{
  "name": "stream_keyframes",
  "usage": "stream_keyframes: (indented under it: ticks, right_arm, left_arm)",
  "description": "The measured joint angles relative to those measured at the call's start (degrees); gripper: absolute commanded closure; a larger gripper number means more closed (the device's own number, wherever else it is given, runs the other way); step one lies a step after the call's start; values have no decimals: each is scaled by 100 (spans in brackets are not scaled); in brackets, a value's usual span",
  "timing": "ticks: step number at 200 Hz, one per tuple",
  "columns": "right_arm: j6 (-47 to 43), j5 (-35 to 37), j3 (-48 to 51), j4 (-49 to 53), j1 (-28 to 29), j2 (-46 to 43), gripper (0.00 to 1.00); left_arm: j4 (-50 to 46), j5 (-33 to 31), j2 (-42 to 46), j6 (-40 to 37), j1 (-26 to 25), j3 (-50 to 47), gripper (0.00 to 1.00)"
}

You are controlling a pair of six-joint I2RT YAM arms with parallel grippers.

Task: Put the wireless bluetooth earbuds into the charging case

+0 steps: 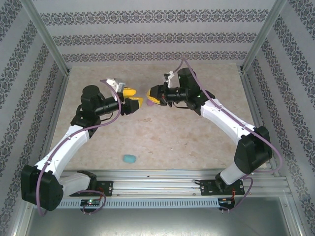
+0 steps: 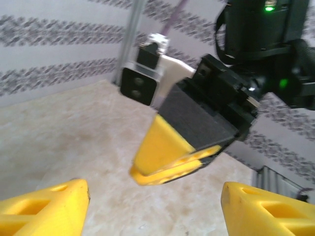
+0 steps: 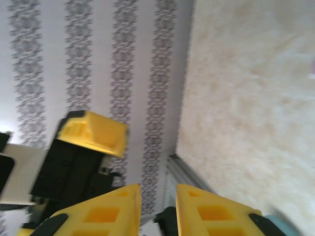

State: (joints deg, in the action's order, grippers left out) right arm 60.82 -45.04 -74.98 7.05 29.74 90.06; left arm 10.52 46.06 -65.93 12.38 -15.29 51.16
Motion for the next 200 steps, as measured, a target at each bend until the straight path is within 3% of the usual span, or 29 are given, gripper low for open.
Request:
stream_keyframes:
  ticks: [48,96,146,200]
  right_arm:
    - [-667,374,361,577,2,42,62]
    - [-1338,634,466,1150,46,238,56]
    - [-2430,1207,404,2159,684,345,50]
    - [-3084,2041,800,2669,1338,98,47]
  left_arm:
    - [-1971,-1217,170,-275,0,68,37]
    - [-3799,-2253,531,24,-17,155,47]
    - [-5790,-3394,472,1274,-855,212,47]
    - [-7053,-3630,494,2859,-1499,-238,45]
